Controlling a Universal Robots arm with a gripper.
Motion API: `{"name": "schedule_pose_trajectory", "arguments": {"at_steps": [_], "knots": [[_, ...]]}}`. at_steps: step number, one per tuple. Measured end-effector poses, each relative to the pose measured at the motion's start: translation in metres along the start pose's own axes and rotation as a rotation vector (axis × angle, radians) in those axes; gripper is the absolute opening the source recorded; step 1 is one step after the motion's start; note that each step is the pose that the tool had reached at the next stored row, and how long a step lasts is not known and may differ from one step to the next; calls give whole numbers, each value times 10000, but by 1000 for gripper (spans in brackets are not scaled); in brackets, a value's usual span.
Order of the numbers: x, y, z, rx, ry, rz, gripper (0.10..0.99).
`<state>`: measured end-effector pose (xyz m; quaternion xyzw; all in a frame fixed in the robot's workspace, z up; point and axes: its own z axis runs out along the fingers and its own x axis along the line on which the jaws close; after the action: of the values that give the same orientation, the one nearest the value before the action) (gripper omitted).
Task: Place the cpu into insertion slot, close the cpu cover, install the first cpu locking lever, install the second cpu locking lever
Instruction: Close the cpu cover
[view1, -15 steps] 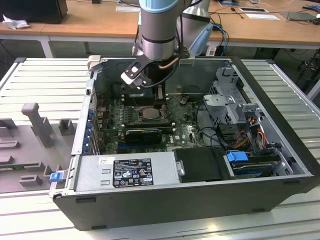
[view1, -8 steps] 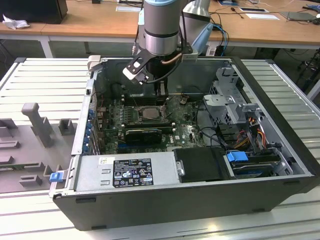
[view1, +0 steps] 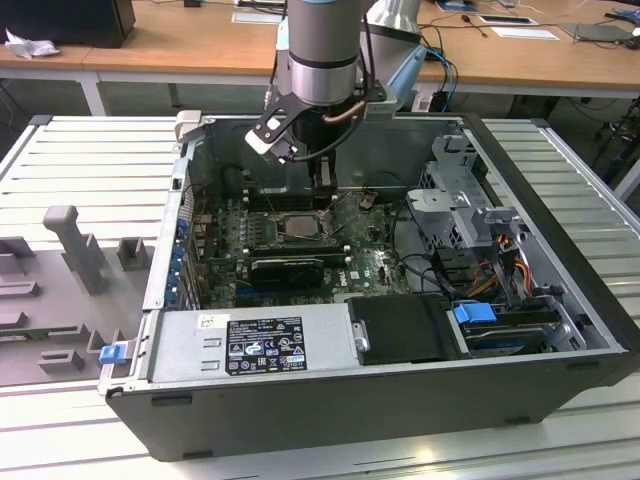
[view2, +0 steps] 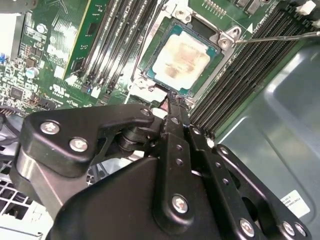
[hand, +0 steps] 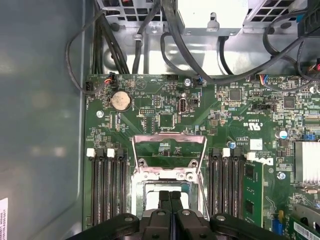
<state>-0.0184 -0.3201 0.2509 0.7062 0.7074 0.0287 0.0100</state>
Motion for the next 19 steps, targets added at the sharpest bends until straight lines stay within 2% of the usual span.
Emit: {"name": "schedule_pose_trajectory", "arguments": {"at_steps": [9, 19], "knots": [[5, 11, -69, -1, -1, 0, 106], [4, 142, -65, 68, -3, 13, 106]]}}
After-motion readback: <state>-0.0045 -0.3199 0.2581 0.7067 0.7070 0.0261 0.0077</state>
